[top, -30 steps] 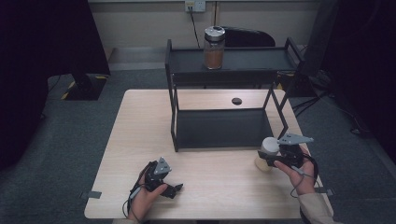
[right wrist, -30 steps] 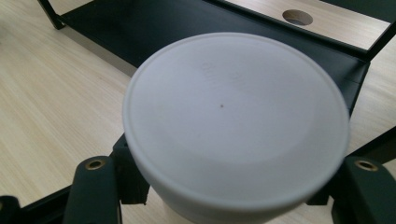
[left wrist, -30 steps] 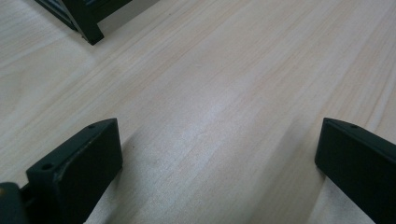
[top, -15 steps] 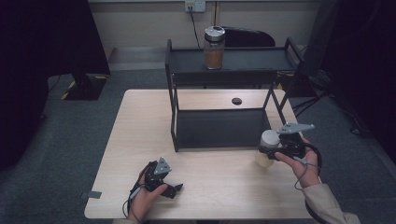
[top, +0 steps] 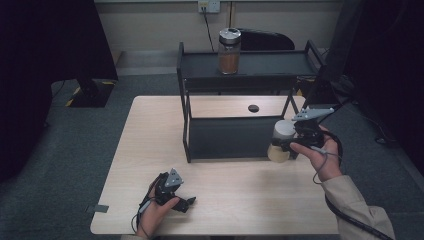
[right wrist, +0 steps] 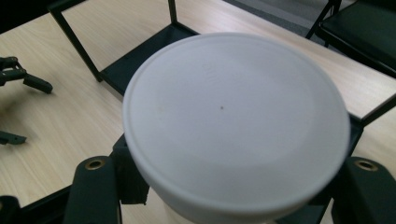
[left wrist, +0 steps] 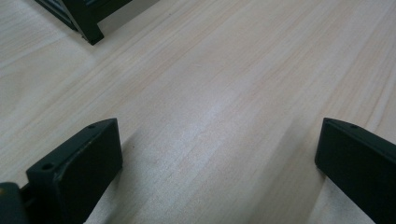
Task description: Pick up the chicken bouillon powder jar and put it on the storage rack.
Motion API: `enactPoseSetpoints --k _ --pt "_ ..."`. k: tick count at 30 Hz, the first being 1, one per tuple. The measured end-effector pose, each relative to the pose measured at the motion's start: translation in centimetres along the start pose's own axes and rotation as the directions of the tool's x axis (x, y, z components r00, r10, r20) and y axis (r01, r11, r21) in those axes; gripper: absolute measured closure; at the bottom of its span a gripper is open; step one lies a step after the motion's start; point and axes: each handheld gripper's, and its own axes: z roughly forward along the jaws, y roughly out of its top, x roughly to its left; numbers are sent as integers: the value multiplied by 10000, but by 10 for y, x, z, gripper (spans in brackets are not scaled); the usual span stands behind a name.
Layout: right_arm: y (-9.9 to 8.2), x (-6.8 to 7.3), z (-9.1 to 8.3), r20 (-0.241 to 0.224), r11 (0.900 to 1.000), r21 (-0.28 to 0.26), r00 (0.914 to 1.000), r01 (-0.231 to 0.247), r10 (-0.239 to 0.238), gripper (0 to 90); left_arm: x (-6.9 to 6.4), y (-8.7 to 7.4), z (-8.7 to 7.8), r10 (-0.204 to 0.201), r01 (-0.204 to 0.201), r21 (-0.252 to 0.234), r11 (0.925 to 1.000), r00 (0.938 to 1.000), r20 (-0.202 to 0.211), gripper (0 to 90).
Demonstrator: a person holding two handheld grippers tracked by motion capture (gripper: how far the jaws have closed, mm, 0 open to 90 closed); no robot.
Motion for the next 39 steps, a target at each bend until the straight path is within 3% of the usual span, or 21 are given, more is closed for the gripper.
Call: enactPoseSetpoints --k 7,20,25,39 --pt "25 -4 -7 -292 9999 -161 9996 -17 13 345 0 0 0 -12 12 -6 10000 10000 1 0" --pt "68 -5 -39 -205 9981 -526 9993 310 -321 345 0 0 0 2 -2 10 10000 10000 5 0" --pt "86 -6 -49 -186 9982 -420 9989 432 -440 345 0 0 0 -2 2 1 10000 10000 3 0" --pt "117 -8 -62 -154 9967 -740 9993 325 -337 345 0 0 0 0 0 3 10000 10000 2 0"
